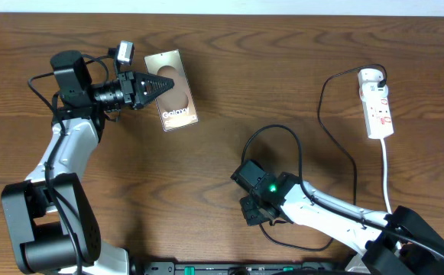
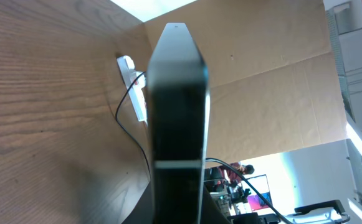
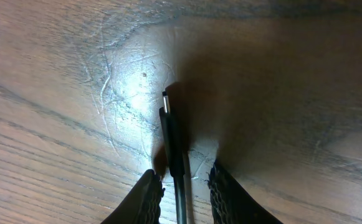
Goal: Plug charger to phone and switch on socket
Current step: 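Lower the right gripper onto the black cable's USB-C plug and grasp it, then lift the plug with the right gripper and carry it toward the phone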
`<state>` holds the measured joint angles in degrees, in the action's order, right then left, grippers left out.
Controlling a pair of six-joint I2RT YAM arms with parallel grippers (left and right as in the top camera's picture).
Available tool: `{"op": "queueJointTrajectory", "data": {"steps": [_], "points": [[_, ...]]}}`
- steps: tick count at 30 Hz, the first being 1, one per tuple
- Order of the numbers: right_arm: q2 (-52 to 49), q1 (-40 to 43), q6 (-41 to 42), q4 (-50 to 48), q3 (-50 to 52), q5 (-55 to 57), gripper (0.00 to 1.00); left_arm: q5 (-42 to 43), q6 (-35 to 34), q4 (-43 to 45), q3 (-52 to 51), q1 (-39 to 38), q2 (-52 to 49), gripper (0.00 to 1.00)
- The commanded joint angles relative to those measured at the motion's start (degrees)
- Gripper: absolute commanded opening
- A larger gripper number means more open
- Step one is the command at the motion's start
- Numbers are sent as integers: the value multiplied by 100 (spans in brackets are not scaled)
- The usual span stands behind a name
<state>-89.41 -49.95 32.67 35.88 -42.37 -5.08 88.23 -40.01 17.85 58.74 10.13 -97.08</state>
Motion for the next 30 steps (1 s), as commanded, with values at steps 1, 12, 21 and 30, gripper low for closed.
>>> {"op": "queueJointTrajectory", "data": {"steps": [1,12,21,30], "points": [[-260,-35,4,-90,111,107,26,190,146,28,28,35,76,7],[-260,-35,-15,-138,111,109,12,190,144,28,28,33,76,7],[-260,-35,-15,-157,111,109,6,190,144,28,28,35,76,7],[-260,-35,-15,-184,111,107,1,190,146,31,28,35,76,7]]}}
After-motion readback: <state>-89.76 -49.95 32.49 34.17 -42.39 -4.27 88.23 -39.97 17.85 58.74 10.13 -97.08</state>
